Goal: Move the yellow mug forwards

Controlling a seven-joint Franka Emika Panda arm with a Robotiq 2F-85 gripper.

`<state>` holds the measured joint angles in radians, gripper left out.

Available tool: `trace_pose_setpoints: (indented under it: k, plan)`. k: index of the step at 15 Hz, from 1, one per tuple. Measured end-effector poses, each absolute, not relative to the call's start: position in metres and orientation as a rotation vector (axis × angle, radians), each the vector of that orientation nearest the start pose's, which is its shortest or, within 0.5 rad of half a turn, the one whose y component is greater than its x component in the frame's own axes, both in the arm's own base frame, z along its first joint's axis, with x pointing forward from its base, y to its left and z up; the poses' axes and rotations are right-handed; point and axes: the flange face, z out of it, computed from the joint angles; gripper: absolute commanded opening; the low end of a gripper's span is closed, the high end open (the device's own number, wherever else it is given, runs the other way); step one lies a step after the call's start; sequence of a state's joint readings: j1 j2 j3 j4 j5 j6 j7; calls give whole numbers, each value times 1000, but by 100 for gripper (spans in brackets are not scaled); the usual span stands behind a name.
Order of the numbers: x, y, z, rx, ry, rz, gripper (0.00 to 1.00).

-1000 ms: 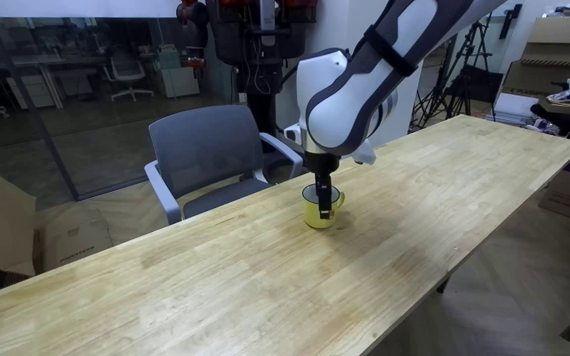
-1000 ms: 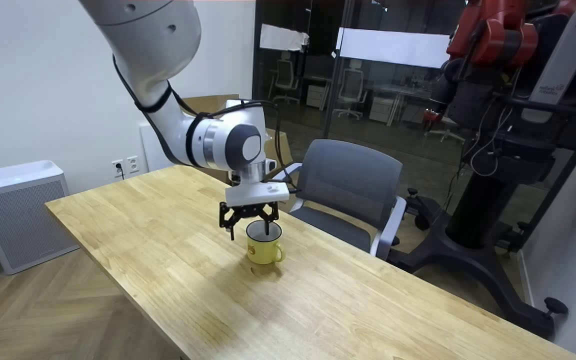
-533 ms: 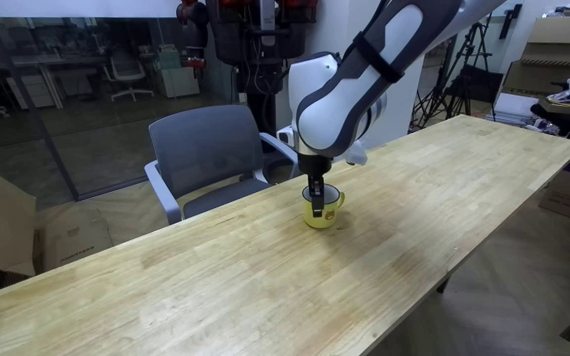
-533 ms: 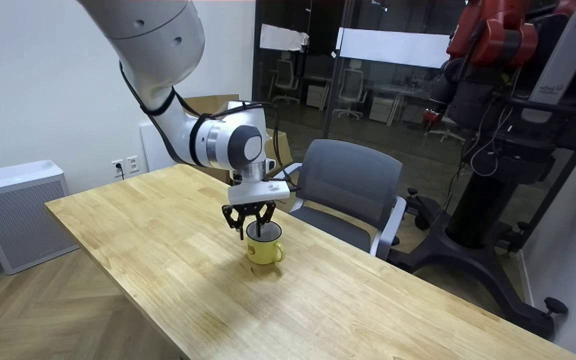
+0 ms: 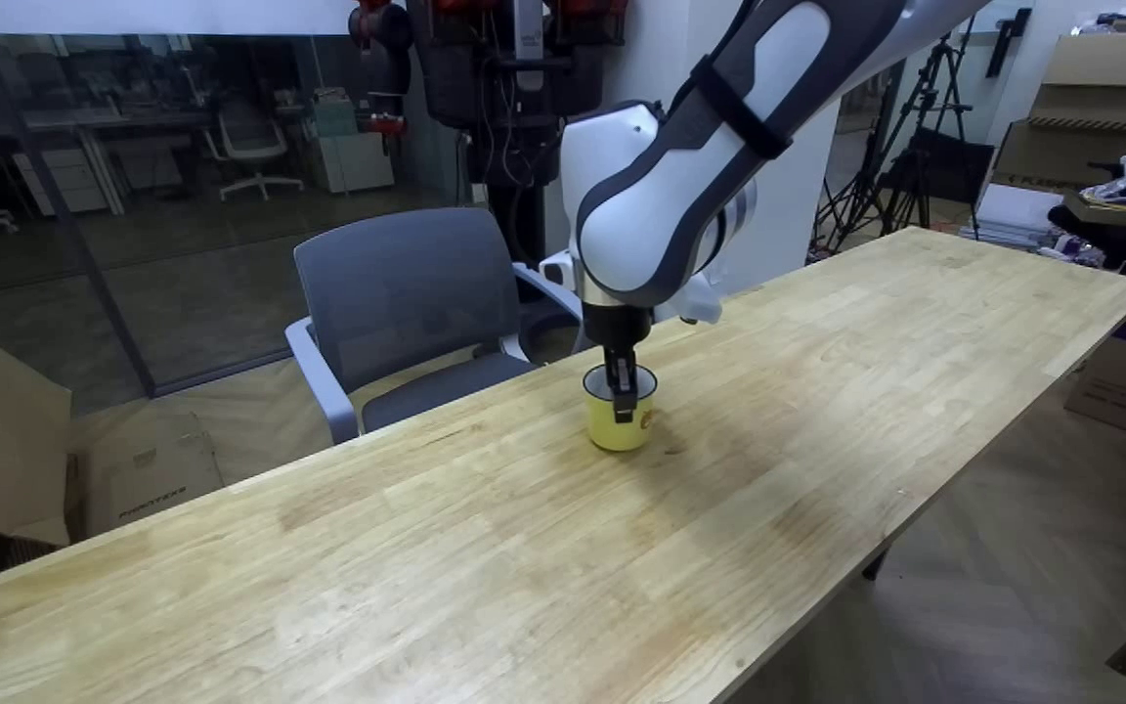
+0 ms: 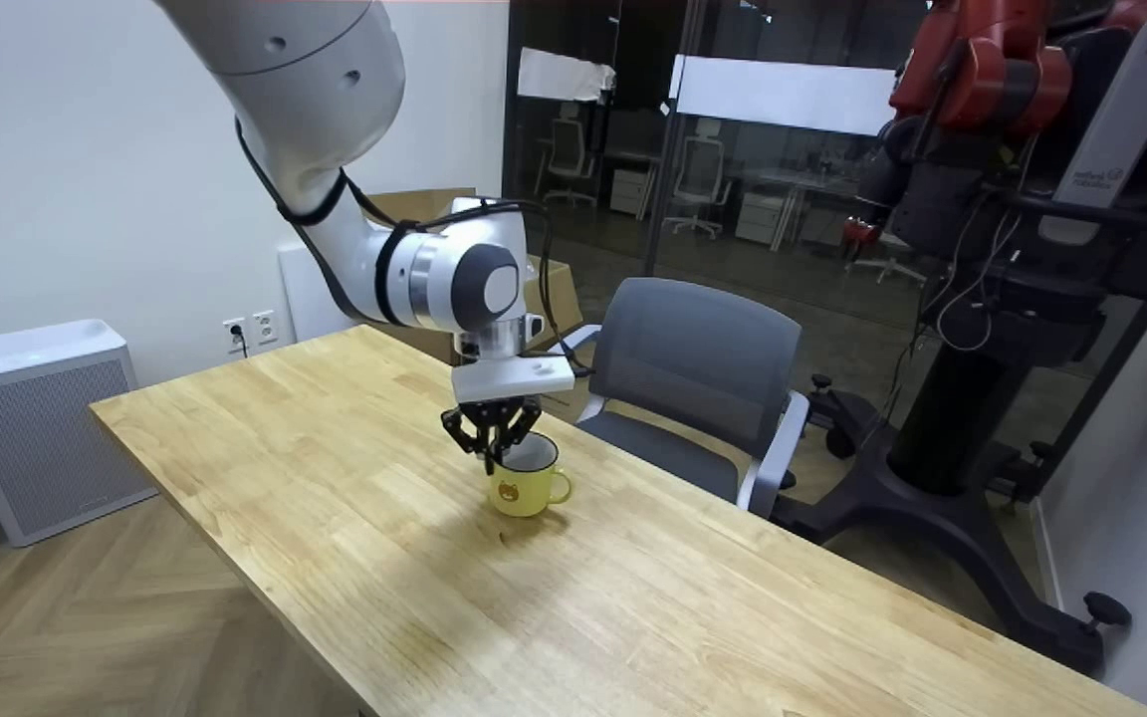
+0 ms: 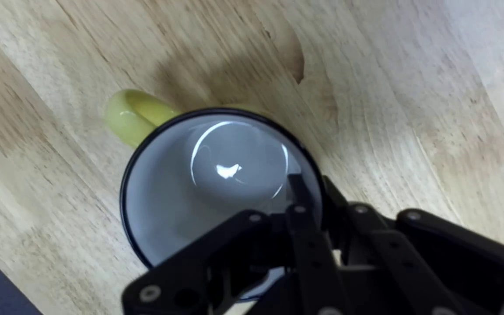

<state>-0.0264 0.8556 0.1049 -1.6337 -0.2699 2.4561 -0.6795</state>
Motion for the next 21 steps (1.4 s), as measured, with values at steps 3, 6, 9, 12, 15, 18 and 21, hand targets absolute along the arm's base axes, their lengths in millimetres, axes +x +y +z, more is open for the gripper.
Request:
trace_pose_setpoints:
  k: [3, 6, 9, 12, 15, 18, 21]
  plan:
    - [675, 48, 116, -2857, -1469, 98, 11]
    - [675, 48, 117, -2854, -1473, 100, 3]
    - [676, 48, 117, -2892, -1370, 68, 3]
    - [680, 44, 120, -2971, -1152, 12, 3]
    - [680, 35, 119, -3052, -946, -32, 3]
    - [671, 26, 117, -3148, -745, -53, 3]
    - [650, 19, 113, -3243, -559, -3, 3]
